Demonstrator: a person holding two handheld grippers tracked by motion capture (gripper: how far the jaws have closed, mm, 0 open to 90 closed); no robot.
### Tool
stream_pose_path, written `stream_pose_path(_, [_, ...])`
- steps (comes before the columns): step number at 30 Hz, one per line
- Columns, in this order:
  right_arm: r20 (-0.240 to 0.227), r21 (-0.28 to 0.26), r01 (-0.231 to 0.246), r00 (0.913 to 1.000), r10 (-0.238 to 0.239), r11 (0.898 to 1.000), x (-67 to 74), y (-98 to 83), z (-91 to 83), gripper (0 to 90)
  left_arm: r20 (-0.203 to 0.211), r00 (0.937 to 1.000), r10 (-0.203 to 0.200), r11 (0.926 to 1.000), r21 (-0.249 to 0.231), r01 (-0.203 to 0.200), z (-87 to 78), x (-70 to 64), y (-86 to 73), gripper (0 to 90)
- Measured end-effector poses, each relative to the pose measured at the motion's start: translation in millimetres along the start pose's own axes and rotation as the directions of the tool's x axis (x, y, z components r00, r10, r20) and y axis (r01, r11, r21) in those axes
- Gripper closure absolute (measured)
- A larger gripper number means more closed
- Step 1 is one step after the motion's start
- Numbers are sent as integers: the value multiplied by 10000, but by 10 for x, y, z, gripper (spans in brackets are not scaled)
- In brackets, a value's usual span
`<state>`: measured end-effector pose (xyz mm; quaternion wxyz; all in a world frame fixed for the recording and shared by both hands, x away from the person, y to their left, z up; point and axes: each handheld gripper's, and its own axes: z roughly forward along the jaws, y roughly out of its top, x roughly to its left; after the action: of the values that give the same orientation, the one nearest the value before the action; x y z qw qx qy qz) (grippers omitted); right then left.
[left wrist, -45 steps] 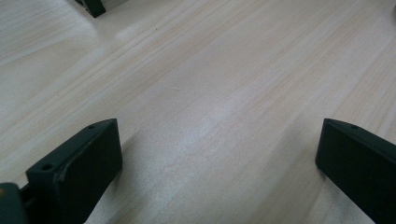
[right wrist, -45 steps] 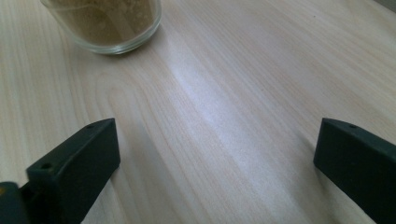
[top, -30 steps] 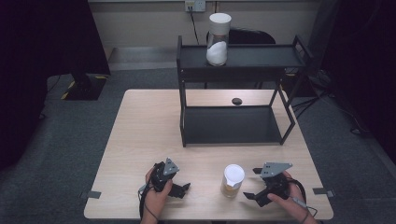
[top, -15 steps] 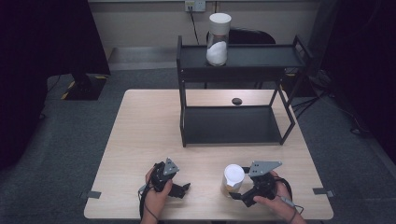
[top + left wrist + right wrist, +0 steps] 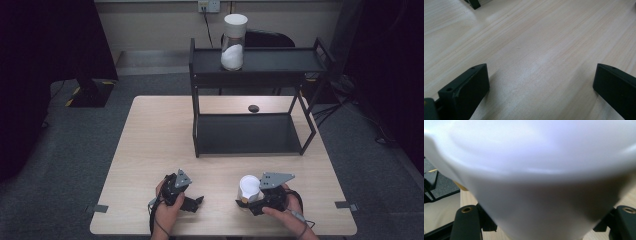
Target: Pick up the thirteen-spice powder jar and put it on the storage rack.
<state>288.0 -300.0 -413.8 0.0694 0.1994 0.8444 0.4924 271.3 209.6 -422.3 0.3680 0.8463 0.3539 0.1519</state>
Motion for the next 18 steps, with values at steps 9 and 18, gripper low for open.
stream_pose_path(9, [470,143,54,9989,-61,9999,32,47,-31,290,0,10000,-2,10000,-1,2,0,0,0,0])
stream_pose_path(18, [1318,316,-136,9912,94,9994,-43,177,-135,293,0,10000,-1,10000,2,1,0,0,1,0])
